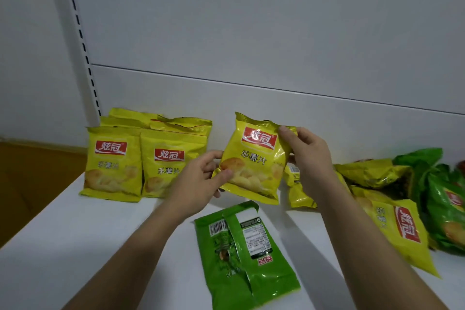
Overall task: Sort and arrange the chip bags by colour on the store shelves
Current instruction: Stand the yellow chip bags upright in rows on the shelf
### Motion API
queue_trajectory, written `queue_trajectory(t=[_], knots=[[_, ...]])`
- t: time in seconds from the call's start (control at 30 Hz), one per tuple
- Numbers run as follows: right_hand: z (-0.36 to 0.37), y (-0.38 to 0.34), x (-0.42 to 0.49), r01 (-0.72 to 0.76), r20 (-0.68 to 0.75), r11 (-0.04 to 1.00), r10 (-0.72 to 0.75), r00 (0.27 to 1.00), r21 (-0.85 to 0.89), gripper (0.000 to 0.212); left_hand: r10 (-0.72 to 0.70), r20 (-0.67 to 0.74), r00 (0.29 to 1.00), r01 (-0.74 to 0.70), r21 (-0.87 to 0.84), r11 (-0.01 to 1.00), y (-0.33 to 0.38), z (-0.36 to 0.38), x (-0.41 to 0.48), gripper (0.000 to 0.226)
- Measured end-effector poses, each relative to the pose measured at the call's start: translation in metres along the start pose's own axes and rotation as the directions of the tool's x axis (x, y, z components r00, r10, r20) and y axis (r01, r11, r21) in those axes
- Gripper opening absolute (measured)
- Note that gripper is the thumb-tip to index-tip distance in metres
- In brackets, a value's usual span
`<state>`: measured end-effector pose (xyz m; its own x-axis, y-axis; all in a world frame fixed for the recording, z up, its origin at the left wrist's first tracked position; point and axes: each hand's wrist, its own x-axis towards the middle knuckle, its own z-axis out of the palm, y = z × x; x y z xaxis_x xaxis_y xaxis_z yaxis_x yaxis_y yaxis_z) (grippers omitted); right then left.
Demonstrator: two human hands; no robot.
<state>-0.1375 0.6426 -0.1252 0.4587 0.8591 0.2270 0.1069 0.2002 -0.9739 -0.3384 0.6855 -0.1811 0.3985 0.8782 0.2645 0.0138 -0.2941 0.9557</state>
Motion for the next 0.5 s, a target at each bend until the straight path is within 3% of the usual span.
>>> queue_trajectory(t=[0.1, 0.2, 0.23, 0.37, 0.43, 0.5], knots=[[0.005, -0.003, 0.002, -0.071, -0.035, 0.997, 0.072, 0.997, 0.033, 0.016, 0.007, 0.023, 1.000, -0.005, -0.095, 0.996, -0.003, -0.001, -0.007, 0.034], [0.006, -0.007, 0.010, -0.146, -0.120, 0.981, 0.162, 0.979, 0.131, 0.016, 0.045, 0.008, 0.999, -0.044, -0.087, 0.995, -0.003, -0.002, -0.008, 0.036], [0.005, -0.009, 0.011, -0.143, -0.117, 0.985, 0.154, 0.981, 0.093, 0.020, 0.055, -0.015, 0.998, -0.056, -0.076, 0.996, -0.003, -0.001, -0.009, 0.038], [-0.004, -0.021, 0.006, 0.056, 0.026, 0.963, -0.050, 0.998, -0.264, 0.028, 0.099, -0.118, 0.988, -0.102, -0.027, 0.994, -0.004, -0.005, -0.017, 0.045], [-0.006, -0.029, 0.009, 0.138, 0.086, 0.962, -0.121, 0.989, -0.236, 0.020, 0.146, -0.183, 0.972, -0.132, 0.088, 0.987, -0.006, -0.015, -0.018, 0.042], [-0.005, -0.030, 0.021, 0.181, 0.027, 0.957, -0.179, 0.983, -0.226, 0.014, 0.224, -0.276, 0.935, -0.157, 0.244, 0.957, -0.008, -0.028, -0.017, 0.034]])
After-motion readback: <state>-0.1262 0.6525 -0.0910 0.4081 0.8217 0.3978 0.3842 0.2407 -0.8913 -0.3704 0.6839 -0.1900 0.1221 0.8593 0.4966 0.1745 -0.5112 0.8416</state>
